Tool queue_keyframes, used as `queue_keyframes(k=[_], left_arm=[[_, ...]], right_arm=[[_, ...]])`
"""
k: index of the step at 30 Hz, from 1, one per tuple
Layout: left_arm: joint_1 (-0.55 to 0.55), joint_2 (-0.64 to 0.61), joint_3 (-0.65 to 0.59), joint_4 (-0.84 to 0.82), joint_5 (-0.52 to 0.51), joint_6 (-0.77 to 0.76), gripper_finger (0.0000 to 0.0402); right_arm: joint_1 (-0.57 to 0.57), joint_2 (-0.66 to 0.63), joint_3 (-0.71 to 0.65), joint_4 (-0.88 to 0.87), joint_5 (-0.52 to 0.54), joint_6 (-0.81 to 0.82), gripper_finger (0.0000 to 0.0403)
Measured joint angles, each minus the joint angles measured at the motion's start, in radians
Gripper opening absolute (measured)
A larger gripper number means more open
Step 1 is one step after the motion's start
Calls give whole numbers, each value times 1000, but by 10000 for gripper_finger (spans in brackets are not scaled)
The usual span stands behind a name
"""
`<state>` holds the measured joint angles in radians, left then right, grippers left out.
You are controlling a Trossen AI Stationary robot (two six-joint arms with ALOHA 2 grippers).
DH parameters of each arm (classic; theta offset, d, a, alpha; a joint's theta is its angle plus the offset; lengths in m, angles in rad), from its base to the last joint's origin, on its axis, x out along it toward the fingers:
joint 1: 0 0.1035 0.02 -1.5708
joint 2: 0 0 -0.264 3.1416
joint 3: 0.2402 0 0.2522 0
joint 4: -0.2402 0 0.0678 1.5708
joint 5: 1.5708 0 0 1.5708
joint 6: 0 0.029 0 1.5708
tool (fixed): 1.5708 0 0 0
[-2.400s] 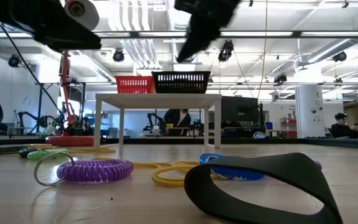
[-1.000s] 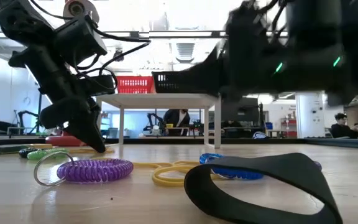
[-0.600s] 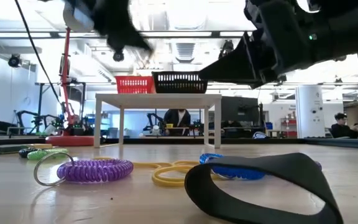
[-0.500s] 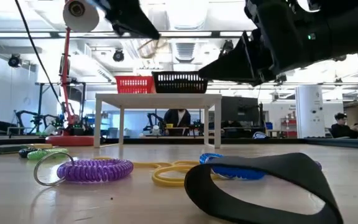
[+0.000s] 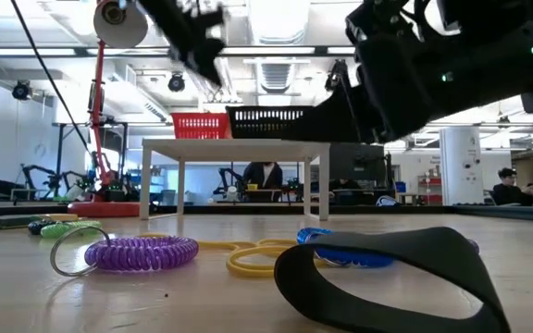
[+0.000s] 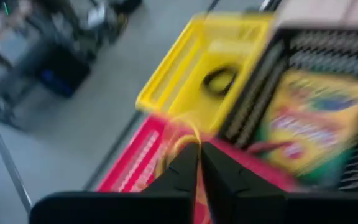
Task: Pick & Place Office Desk Supplies
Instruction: Put the yellow rubber band into the red bin on the shelf, then put the crayon box into the black bin on the shelf
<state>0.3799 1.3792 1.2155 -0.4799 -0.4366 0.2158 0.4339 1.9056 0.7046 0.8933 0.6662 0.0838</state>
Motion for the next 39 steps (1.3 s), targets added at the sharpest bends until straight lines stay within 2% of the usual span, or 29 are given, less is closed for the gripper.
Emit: queue_keyframes(k=[4, 8, 10, 13, 16, 19, 24, 27, 29, 30, 33, 35, 39], left_arm=[[138, 0, -47, 0, 138, -15, 73], [200, -7, -49, -16, 311, -60, 133], [201, -17, -37, -27, 350, -79, 158], [173, -41, -9, -64, 352, -72, 182], [97, -89, -26, -72, 350, -35, 189], [-36, -142, -75, -67, 333, -14, 185], [-333, -209, -204, -60, 146, -101, 173], [-523, -221, -281, -134, -19, -256, 168], [-611, -218, -299, -256, -115, -462, 162], [-636, -216, -300, -331, -129, -589, 158], [-669, -210, -324, -532, -91, -974, 136], [-668, -212, -360, -613, -49, -1162, 117], [-591, -215, -463, -695, 33, -1314, 65]], right_arm=[[0, 33, 19, 1, -3, 3, 31], [0, 57, 33, 3, -3, -2, 31], [0, 60, 35, -1, -3, -19, 31], [0, 54, 41, 1, -8, -26, 31], [3, 30, 49, 0, -10, -47, 31], [7, -6, 48, 4, -10, -104, 31], [2, -20, 45, 1, -10, -136, 31], [1, -21, 45, -25, -10, -127, 31], [1, -21, 44, -49, -11, -106, 31], [2, -21, 43, -57, -11, -96, 31], [2, -20, 43, -60, -12, -87, 31], [2, -18, 43, -60, -12, -87, 31], [2, -18, 43, -60, -12, -90, 31]])
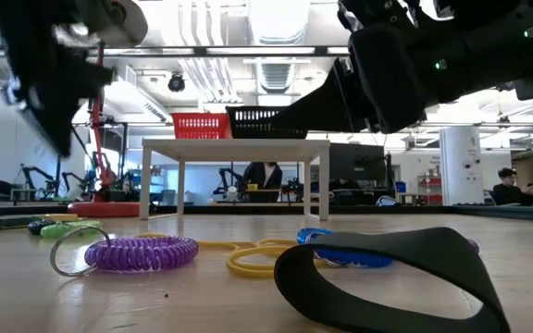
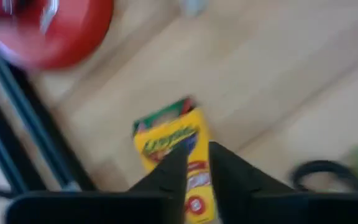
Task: Pick & Place Office Desk Supplies
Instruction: Put the crayon box into the black bin on the shelf
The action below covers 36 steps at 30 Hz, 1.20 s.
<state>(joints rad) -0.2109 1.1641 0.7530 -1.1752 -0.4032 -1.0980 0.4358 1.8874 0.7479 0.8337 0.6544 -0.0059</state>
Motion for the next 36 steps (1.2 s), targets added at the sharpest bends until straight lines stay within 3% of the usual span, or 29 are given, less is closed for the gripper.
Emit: queue_keyframes(k=[4, 10, 13, 19, 24, 26, 29, 32, 36], left_arm=[[112, 0, -110, 66, 46, -3, 9], [265, 1, -261, 263, 135, 89, 6], [280, -5, -312, 376, 163, 136, 5], [182, 3, -338, 742, 263, 175, 4], [3, 94, -356, 1437, 312, 429, 4], [-51, 134, -338, 1564, 314, 538, 4], [-91, 131, -233, 1434, 307, 625, 4], [-100, 124, -98, 997, 289, 628, 4], [-111, 124, 36, 482, 198, 485, 4]], right_arm=[[0, 0, 0, 0, 0, -1, 31], [0, 0, 0, 1, 0, -1, 31], [0, 0, 0, 1, 0, 2, 31], [0, 0, 0, 9, 0, -2, 31], [0, 1, 0, 9, 0, -13, 31], [0, 1, 0, 9, 0, -14, 31], [0, 1, 0, 10, 0, 5, 31], [-1, 1, 0, 8, -1, 53, 31], [-5, 1, 0, -13, -23, 92, 31]])
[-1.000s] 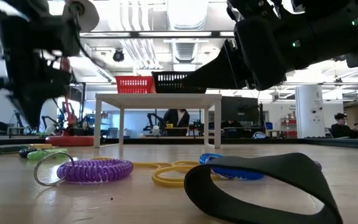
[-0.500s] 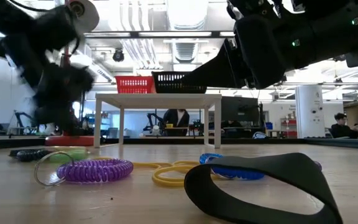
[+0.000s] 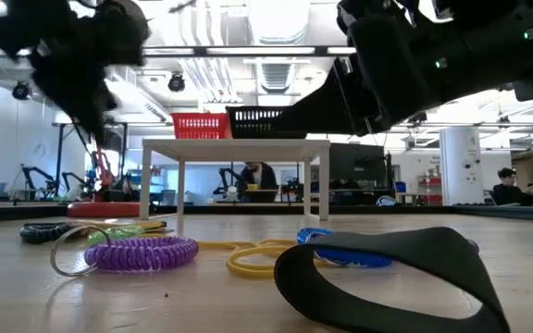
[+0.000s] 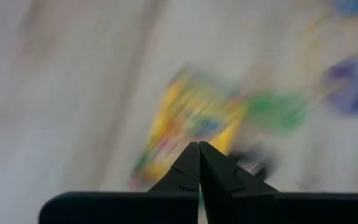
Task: Pick & Place Office Desk Supplies
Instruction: Put the crayon box into the black bin on the shelf
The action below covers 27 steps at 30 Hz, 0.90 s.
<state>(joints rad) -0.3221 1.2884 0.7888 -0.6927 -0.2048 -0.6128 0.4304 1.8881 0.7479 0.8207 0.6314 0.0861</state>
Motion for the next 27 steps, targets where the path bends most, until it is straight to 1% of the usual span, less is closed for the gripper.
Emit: queue_keyframes(k=[2, 4, 6, 7, 9, 11, 12, 13, 15, 18, 20, 21, 23, 25, 27], left_arm=[[-4, 1, 6, -178, -10, -97, 4], [-8, 1, -9, -235, -9, -186, 3], [-12, 1, -58, -240, 26, -244, 3], [-16, 2, -89, -217, 49, -255, 3], [-25, 2, -153, -107, 64, -261, 3], [-28, 2, -226, 43, 87, -275, 3], [-27, 5, -265, 150, 106, -277, 3], [-28, 11, -306, 282, 118, -278, 3], [-25, 38, -393, 613, 124, -275, 3], [24, 126, -476, 1090, 111, -199, 3], [54, 184, -483, 1286, 116, -130, 3], [63, 205, -473, 1313, 133, -104, 3], [75, 234, -435, 1265, 180, -66, 3], [77, 246, -385, 1143, 212, -31, 3], [70, 247, -332, 982, 224, -4, 3]], right_arm=[[-7, 1, 0, -6, -31, 21, 31], [-16, 1, 0, -6, -71, 39, 31], [-21, 1, 0, -8, -103, 47, 31], [-23, 1, 0, -9, -108, 49, 31], [-23, 1, 0, -9, -109, 48, 31], [-23, 1, 0, -9, -109, 41, 31], [-23, 1, 0, -10, -109, 39, 31], [-23, 1, 0, -9, -109, 37, 31], [-23, 0, 0, -10, -109, 18, 31], [-23, -5, 0, -11, -109, -24, 31], [-23, -13, 0, -10, -108, -9, 31], [-25, -17, 0, -10, -106, 12, 31], [-30, -26, 0, -15, -104, 62, 31], [-48, -36, 0, -52, -119, 142, 33], [-86, -43, 0, -104, -212, 249, 41]])
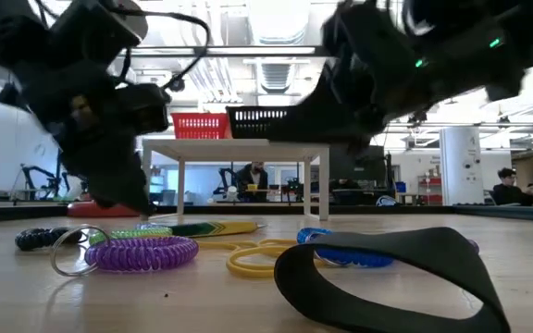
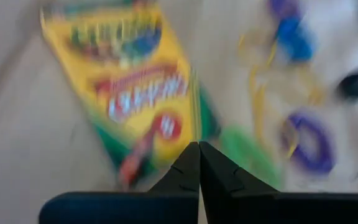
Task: Pick & Place Office Desk Supplies
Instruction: Put the crayon box into the black bin on the shelf
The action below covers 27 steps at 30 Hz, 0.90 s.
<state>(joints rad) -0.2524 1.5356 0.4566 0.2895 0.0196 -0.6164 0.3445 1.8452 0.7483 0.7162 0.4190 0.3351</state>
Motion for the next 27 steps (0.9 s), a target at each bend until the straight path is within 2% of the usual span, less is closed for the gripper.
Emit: queue_keyframes(k=[2, 4, 6, 11, 15, 21, 27], left_arm=[[-16, 0, 45, -143, 0, 19, 3], [-30, 0, 66, -204, 0, 43, 3], [-38, 0, 65, -203, -15, 66, 3], [-34, 0, 33, -188, -131, 59, 3], [-28, 12, 1, -128, -160, 50, 3], [-19, 73, -39, 81, -187, 126, 3], [26, 165, -12, 196, -200, 226, 3]], right_arm=[[-50, -2, 0, -40, -117, 97, 58], [-100, 2, 0, -74, -201, 166, 81], [-150, 5, 0, -114, -260, 223, 109], [-267, 5, 11, -214, -371, 363, 182], [-320, 5, 41, -313, -474, 444, 225], [-344, 17, 120, -500, -534, 500, 246], [-344, 57, 198, -611, -601, 504, 247]])
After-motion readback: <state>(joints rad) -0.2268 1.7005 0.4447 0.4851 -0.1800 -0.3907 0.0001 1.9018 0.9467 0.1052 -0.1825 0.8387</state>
